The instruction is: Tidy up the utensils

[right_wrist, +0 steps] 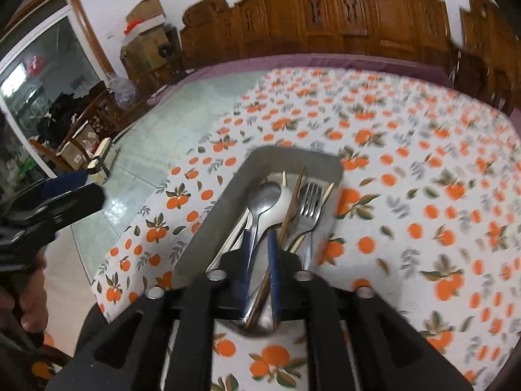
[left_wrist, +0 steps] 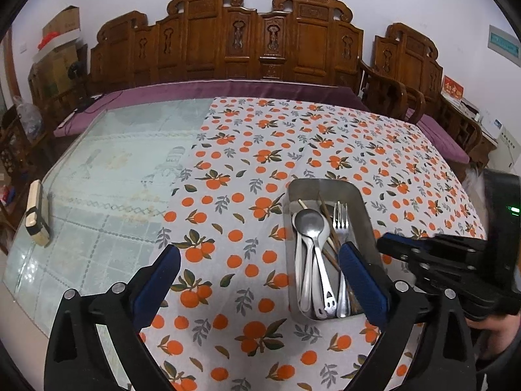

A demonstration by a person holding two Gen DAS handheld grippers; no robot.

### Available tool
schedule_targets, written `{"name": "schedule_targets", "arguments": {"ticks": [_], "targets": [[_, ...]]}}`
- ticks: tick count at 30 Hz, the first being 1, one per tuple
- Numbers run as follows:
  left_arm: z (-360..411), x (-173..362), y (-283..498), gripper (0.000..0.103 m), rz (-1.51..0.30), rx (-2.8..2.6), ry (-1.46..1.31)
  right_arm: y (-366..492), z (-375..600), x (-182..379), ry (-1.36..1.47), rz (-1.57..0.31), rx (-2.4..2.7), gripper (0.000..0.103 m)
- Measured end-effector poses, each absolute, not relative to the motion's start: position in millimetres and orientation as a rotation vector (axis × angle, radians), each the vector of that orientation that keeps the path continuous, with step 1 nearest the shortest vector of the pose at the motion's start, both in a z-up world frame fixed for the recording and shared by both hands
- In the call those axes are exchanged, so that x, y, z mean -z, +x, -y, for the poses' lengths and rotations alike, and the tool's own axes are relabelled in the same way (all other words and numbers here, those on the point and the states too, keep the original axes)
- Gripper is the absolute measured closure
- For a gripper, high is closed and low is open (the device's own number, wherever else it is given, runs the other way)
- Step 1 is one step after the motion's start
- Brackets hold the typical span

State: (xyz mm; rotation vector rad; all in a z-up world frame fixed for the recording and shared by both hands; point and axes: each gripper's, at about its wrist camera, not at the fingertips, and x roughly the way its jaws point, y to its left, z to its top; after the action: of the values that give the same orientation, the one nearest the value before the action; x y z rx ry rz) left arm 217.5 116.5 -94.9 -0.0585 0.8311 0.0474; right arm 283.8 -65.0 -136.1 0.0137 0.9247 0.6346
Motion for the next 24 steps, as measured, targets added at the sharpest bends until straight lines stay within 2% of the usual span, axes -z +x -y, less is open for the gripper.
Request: {"name": "schedule_targets", "arguments": {"ticks": [2,3,5,8,11,13,24], "targets": [[-113,91,214,0.008,-0.823,-0.046,-0.059,270,75,122,-0.01,-0.878,-0.615,0.062],[-109,87,210,0.008,-0.816,-0.047,-0.056,262,82,113,-0.021,-0.853,-0.602,0.057],[-104,83,205,0.008,-0.807,-0.048,-0.052,251,92,102,-0.029,-0.818,-0.578,0.038],[-91,73,193,0.008,-0.785,-0.042,-0.039,230,113,84,-0.023,-0.766,-0.53,0.02],[-80,68,183,0.008,-0.774,-0.029,-0.029,214,132,74,-0.008,-0.734,-0.48,0.007],[-68,63,172,0.008,-0.759,-0.019,-0.01,202,145,68,0.005,-0.709,-0.452,0.003],[-20,52,109,0.008,-0.697,0.018,-0.001,137,196,50,0.015,-0.646,-0.342,0.003]]}}
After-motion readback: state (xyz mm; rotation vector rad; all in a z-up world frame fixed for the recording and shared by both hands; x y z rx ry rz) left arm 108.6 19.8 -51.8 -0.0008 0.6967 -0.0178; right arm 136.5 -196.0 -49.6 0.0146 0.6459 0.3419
